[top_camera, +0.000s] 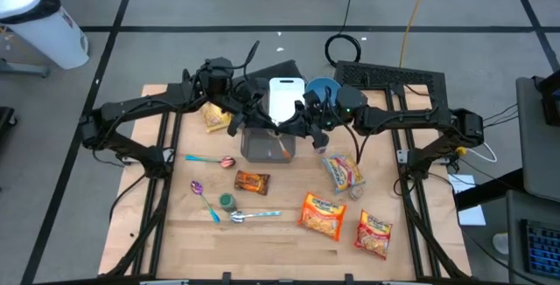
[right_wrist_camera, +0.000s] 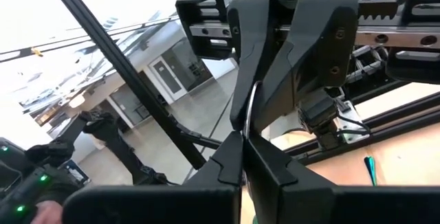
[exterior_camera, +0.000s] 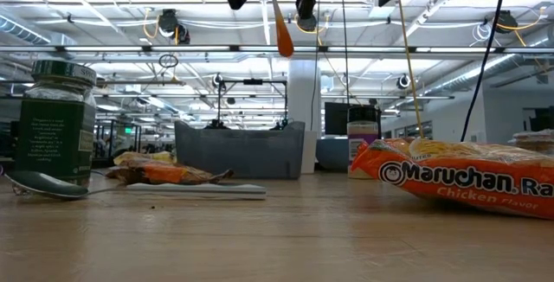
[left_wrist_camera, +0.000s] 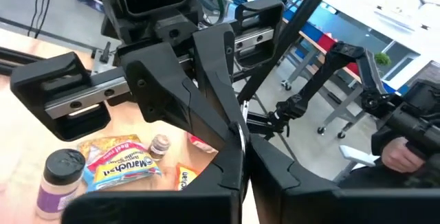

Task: Pick & Place Food Item
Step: Put the orange spoon into the bottom black bin

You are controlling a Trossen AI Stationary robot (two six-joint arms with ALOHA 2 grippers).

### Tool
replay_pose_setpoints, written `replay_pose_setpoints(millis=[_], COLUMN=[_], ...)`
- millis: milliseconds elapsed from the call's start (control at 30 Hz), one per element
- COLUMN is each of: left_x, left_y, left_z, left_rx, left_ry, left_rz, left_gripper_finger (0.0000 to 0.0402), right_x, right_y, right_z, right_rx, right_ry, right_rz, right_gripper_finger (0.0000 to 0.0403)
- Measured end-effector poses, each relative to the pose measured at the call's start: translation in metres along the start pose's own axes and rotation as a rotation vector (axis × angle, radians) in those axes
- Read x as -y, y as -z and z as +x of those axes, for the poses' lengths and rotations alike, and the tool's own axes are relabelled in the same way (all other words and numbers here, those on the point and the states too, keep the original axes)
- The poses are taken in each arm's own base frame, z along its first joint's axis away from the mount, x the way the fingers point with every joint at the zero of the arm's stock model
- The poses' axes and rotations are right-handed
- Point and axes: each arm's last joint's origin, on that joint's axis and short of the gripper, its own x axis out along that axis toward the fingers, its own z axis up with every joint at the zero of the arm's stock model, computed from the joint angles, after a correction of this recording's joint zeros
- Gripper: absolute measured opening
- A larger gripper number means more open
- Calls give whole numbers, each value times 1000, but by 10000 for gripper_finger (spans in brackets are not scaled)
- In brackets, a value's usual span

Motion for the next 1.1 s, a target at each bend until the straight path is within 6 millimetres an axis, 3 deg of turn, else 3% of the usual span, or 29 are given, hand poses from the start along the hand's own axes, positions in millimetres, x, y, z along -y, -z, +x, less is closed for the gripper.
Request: replay_pose_setpoints(millis=[267, 733, 900, 1100], left_x=[0, -6, -6, -1], left_y=[0, -2, -2, -3], left_z=[-1, -7, -11, -32], left_rx=[3, 15, 6, 3], left_ry=[-5, -25, -28, -84], left_rz=[49, 36, 20, 18], left_gripper_finger=[7, 7, 9, 7], right_x=[0, 10, 16, 25], right_y=[0, -8, -12, -19], right_z=[0, -7, -11, -18], right_rx=[5, 27, 39, 61], right_ry=[4, 33, 51, 84], right_rz=[3, 71, 68, 63], right_gripper_finger=[42, 191, 216, 228])
